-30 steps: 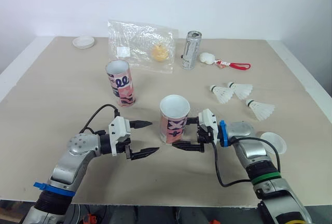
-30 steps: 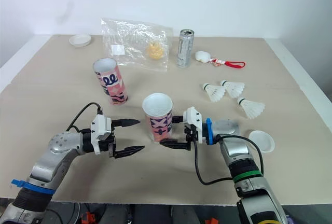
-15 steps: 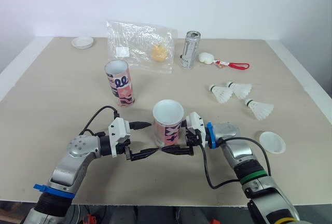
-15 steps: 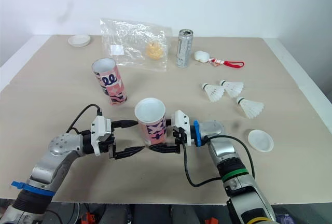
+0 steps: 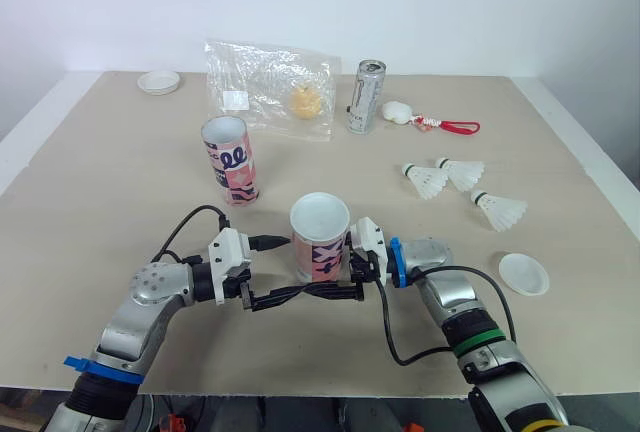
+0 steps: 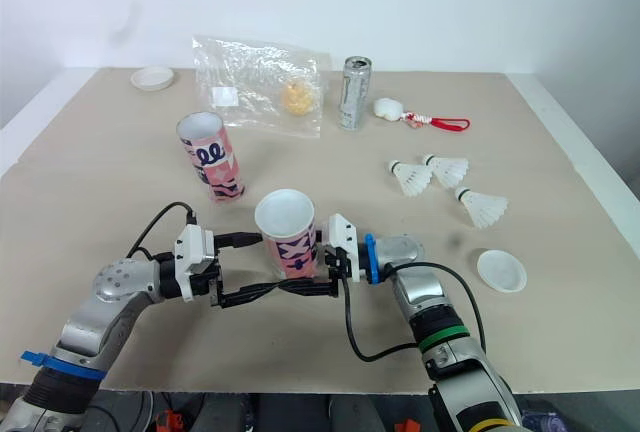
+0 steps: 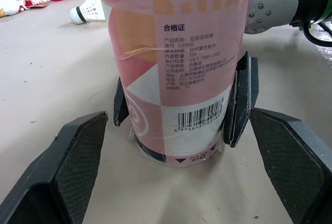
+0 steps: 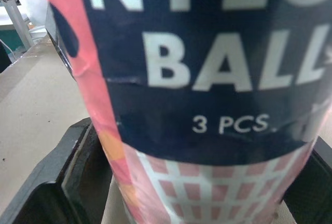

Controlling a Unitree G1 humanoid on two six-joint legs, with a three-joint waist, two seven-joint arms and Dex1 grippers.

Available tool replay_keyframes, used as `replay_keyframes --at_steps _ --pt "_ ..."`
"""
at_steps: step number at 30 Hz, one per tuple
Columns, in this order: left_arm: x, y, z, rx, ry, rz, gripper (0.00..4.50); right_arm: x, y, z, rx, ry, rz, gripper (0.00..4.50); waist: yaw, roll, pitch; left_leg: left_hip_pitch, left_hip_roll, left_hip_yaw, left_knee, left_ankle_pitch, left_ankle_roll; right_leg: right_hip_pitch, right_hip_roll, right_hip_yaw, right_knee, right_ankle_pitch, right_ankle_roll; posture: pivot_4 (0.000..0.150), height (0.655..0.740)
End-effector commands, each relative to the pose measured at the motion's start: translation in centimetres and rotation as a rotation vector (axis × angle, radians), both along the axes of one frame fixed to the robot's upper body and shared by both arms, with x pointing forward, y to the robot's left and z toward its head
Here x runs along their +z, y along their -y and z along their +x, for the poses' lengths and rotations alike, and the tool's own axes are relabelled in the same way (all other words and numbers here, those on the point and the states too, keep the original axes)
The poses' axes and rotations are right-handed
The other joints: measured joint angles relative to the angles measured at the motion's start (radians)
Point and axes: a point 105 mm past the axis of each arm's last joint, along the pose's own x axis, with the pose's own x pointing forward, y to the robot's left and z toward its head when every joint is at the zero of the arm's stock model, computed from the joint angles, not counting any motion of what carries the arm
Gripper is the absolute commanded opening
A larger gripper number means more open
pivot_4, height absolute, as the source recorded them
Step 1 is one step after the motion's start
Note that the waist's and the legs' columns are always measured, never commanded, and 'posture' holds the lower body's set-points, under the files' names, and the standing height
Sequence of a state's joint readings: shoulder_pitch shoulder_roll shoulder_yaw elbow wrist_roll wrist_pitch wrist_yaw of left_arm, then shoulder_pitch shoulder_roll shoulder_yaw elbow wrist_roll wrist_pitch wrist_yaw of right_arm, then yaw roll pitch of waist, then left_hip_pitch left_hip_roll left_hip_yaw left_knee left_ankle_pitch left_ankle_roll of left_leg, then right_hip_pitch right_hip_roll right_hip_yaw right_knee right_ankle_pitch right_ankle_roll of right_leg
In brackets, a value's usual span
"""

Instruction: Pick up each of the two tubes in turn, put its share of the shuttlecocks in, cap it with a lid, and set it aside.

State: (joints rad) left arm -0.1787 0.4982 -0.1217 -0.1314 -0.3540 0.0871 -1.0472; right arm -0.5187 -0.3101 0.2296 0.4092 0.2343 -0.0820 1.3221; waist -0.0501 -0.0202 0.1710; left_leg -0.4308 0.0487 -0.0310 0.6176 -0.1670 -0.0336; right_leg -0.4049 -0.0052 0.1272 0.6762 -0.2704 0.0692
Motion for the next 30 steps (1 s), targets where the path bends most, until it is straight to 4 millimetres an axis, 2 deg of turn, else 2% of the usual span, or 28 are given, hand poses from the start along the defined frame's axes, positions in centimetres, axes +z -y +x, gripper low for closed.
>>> replay_keyframes --at_steps 1,4,15,20,25,28,30 --pt "0.9 0.0 -0.1 -0.007 0.051 0.003 4.50 0.5 -0.2 -0.1 0.001 0.023 0.016 4.24 0.000 0.000 0.000 0.000 0.000 0.000 0.000 0.000 0.000 0.000 0.000 0.000 0.000 0.000 0.000 0.150 0.7400" --pt "0.9 -0.1 0.1 -0.006 0.052 0.007 4.50 0.4 -0.1 0.1 -0.016 0.040 0.008 3.59 0.000 0.000 0.000 0.000 0.000 0.000 0.000 0.000 0.000 0.000 0.000 0.000 0.000 0.000 0.000 0.150 0.7400" --pt "1.1 0.0 0.2 -0.005 0.054 0.007 4.50 0.4 0.3 -0.6 -0.008 0.033 0.002 3.59 0.001 0.000 0.000 0.000 0.000 0.000 0.000 0.000 0.000 0.000 0.000 0.000 0.000 0.000 0.000 0.150 0.7400" --pt "1.3 0.2 0.1 -0.014 0.056 -0.003 4.50 3.6 2.3 -0.4 -0.147 0.040 0.119 3.59 0.004 0.000 0.000 -0.001 0.000 0.000 0.000 0.000 0.000 0.000 0.000 0.000 0.000 -0.001 0.000 0.150 0.7400" --pt "1.8 0.9 -0.3 -0.066 0.051 -0.015 4.50 7.0 6.3 -0.9 -0.401 0.061 0.244 3.59 0.004 0.000 0.000 -0.001 0.000 0.000 0.000 0.000 0.000 0.000 -0.001 0.000 0.000 -0.001 0.001 0.150 0.7400" --pt "2.1 2.0 -0.9 -0.146 0.047 -0.014 4.50 8.9 11.6 -0.9 -0.711 0.110 0.328 3.59 0.007 0.000 0.000 -0.002 0.000 -0.001 0.000 0.000 0.000 0.000 -0.001 -0.001 0.000 -0.001 0.000 0.150 0.7400" --pt "2.2 2.6 -1.1 -0.187 0.049 -0.009 4.50 9.3 15.5 -0.9 -0.925 0.147 0.349 3.59 0.007 0.000 0.000 -0.003 -0.001 -0.001 0.000 0.000 -0.001 0.000 -0.002 -0.001 0.000 -0.002 0.001 0.150 0.7400"
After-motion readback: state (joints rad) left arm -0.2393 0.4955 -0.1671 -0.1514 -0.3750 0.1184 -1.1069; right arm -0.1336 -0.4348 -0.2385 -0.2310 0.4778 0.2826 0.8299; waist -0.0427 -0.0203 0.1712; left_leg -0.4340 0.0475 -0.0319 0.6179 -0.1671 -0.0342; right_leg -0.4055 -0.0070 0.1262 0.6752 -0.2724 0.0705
